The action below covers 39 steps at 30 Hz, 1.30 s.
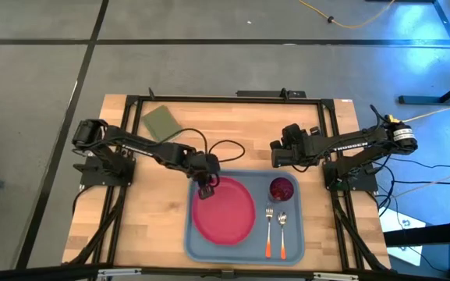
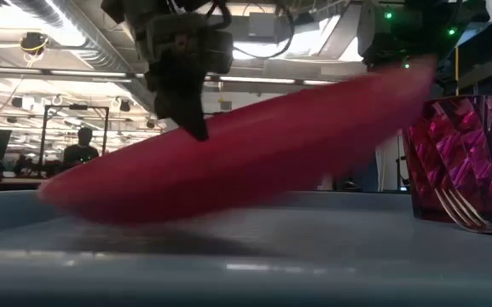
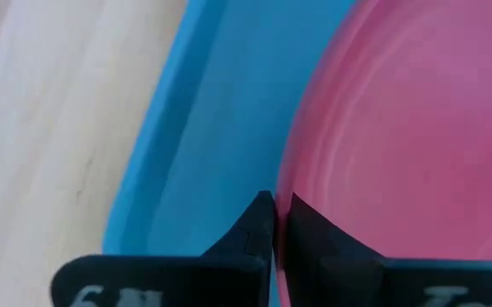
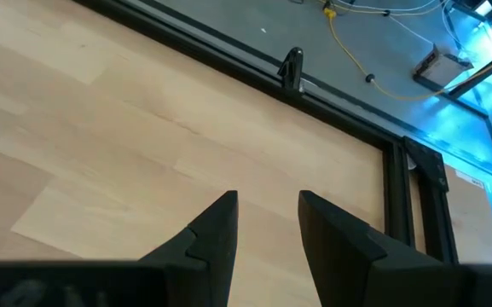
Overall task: Pick and place plate/cup/fork/spoon on tray
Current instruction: Put the pink plate on the blue serving tray to the left of the orange fork
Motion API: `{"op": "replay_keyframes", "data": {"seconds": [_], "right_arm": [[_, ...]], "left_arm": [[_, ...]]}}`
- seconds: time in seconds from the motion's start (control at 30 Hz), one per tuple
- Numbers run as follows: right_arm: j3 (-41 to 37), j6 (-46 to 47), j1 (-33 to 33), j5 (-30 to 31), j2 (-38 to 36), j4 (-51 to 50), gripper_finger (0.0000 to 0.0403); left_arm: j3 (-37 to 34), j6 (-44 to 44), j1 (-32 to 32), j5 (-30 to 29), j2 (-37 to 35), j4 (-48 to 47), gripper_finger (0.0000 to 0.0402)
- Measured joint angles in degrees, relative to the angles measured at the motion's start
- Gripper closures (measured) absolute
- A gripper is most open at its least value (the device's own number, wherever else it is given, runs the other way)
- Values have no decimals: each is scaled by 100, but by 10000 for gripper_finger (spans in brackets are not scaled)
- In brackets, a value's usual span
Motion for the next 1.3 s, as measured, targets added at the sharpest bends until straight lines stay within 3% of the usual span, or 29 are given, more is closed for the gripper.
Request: {"op": "replay_keyframes", "data": {"seconds": [0.7,1.3], "right_arm": [[0,-42,0,17,0,-28,272],[0,-170,0,-137,-2,-55,271]], "left_arm": [[13,-434,-163,176,444,621,398],[0,-594,-118,298,517,519,394]]}}
